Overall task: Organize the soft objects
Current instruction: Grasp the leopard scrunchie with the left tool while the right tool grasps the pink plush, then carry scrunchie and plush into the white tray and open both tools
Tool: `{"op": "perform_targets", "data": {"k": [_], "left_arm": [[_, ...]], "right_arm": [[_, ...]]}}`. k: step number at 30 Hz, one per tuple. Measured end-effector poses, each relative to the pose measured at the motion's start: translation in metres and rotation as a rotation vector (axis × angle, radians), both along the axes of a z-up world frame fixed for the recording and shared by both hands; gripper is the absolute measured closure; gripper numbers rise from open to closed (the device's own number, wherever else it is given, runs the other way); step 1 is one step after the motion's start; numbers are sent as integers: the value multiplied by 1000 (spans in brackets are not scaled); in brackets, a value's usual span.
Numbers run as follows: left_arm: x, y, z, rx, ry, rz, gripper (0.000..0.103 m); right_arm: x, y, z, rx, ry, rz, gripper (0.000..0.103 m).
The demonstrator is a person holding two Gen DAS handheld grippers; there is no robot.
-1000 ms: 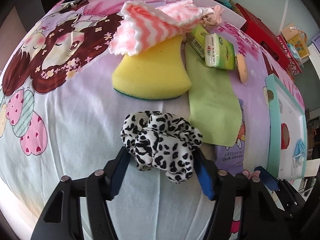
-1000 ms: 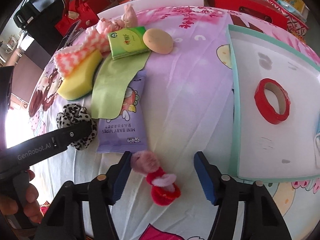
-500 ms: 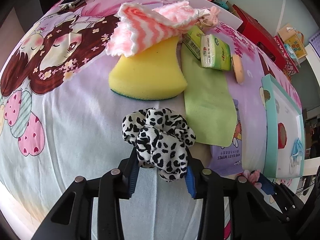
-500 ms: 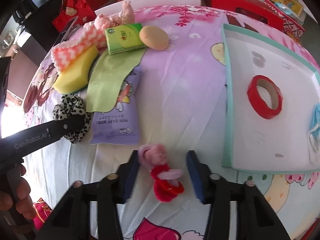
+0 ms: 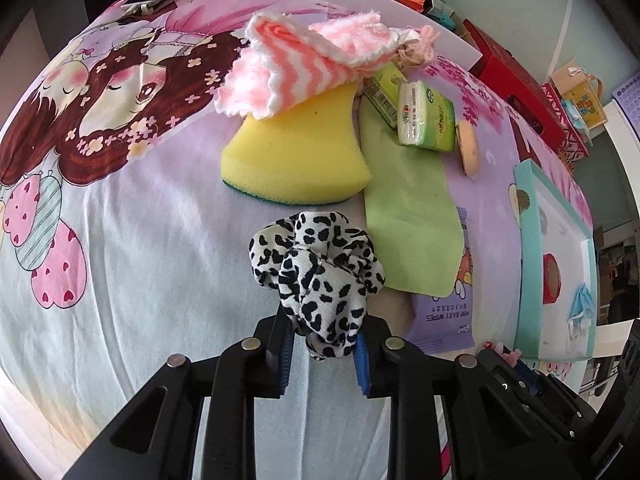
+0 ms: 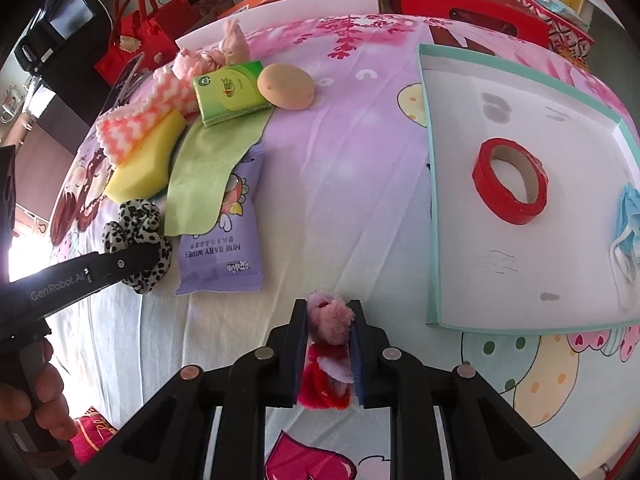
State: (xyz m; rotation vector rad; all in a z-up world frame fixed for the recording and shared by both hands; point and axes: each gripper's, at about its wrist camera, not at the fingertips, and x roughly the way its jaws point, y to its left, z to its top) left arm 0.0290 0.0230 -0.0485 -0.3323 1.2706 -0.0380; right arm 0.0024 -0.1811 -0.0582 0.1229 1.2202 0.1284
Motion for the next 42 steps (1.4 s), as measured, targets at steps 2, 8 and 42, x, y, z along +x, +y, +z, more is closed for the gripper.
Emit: {"op": "perform_targets", "data": {"k": [2,8,42], "left_arm": [[-2,2,4,-3,-13,3,79],[-9,9,15,-12,-50,14,82],[70,-145,89,-45,-221,-281,82]], "right_arm": [[-2,-5,3,4,-11,-5,83],[-5,-10,13,13,-43,-26,83],[55,-91,94,-36,-267,-357,82]]}}
